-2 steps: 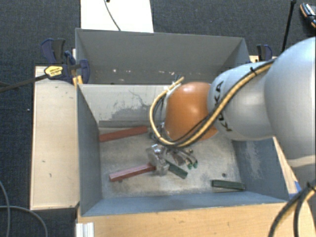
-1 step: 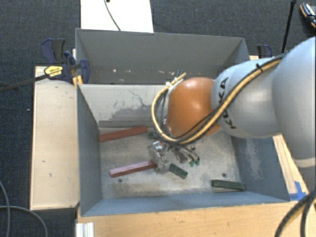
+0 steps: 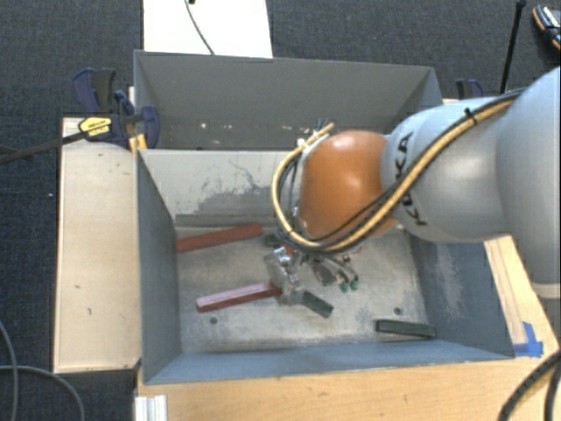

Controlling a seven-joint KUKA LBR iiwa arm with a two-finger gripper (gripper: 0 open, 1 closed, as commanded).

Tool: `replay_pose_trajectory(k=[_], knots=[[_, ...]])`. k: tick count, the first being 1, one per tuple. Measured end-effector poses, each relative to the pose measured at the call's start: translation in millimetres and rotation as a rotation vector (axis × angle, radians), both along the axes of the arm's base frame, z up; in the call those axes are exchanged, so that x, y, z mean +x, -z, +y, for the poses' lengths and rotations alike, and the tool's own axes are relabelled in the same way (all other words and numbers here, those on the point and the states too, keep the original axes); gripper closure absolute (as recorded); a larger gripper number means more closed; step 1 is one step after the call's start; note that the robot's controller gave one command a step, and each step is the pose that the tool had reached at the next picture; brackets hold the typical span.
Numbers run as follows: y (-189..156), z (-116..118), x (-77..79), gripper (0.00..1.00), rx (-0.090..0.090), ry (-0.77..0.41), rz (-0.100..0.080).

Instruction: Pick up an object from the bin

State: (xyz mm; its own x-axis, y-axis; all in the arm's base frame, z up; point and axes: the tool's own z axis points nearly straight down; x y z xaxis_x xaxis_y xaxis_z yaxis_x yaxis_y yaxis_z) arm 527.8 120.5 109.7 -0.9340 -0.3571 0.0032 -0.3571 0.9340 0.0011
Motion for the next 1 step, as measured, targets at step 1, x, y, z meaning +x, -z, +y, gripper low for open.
replay_pose_trajectory(k=[1], knots=[[-21.7, 0.0, 0.1, 1.00, 0.000, 0.001, -0.002]])
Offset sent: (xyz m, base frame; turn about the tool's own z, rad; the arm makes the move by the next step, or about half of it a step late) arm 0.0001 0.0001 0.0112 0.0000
